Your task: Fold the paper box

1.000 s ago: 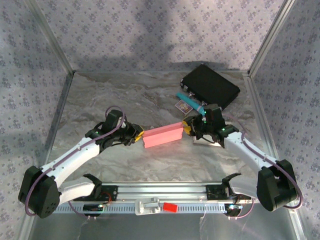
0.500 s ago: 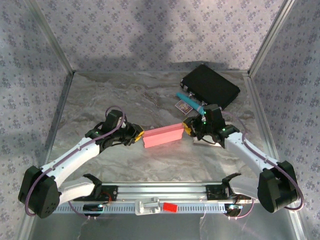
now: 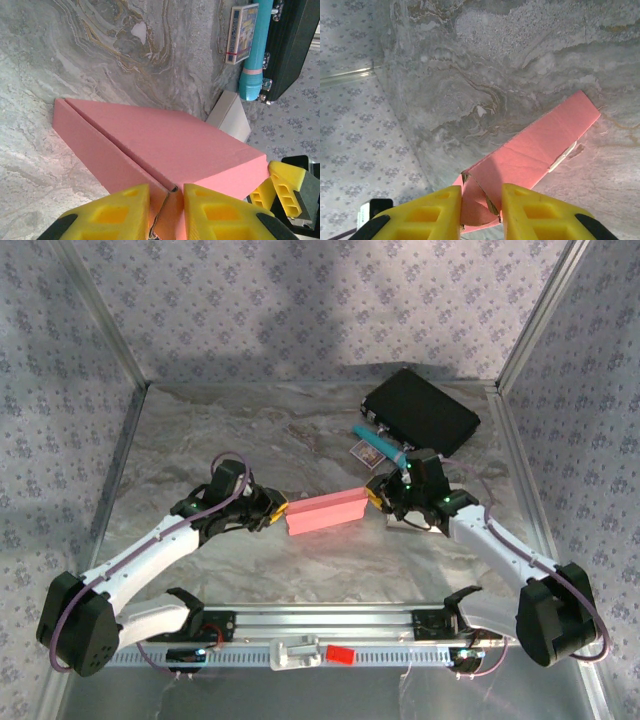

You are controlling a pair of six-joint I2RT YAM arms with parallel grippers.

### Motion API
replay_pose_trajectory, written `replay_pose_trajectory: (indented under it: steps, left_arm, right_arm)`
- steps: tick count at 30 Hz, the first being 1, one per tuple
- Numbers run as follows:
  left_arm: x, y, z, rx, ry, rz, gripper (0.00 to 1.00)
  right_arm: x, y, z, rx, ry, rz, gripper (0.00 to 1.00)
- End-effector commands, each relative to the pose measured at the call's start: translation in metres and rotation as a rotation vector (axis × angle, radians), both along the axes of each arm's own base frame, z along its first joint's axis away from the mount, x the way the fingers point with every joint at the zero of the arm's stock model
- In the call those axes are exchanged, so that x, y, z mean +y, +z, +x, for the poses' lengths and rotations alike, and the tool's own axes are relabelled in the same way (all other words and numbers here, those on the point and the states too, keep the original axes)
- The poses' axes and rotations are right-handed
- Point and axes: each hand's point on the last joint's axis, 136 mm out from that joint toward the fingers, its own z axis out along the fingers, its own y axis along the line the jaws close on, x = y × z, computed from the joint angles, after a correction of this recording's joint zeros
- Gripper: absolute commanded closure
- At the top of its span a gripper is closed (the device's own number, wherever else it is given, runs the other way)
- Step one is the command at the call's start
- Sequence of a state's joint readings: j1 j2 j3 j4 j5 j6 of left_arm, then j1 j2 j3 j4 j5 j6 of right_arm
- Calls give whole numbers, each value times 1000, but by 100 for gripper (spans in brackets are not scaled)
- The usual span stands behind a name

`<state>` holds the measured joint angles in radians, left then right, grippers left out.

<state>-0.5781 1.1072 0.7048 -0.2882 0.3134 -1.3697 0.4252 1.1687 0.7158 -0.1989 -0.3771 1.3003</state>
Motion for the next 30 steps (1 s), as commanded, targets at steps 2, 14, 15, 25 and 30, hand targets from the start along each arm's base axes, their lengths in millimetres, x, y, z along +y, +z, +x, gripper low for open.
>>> replay_pose_trajectory:
  steps: [2,14,15,25,30]
  left_arm:
    - [9,-13,-7,30,10,58,77]
    - [11,-17,-9,34,16,62,76]
    - [11,-18,-9,35,16,64,76]
    - [13,-19,-10,36,15,72,76]
    - [14,-20,-11,37,16,75,76]
  right_arm:
    - [-9,-44,-31,146,84,-171,75]
    - [-15,-64,-43,129,188,-326,79]
    - [-17,-66,-45,131,194,-336,79]
    - [-20,-72,-50,170,234,-381,81]
    - [-27,-87,-62,256,254,-425,88]
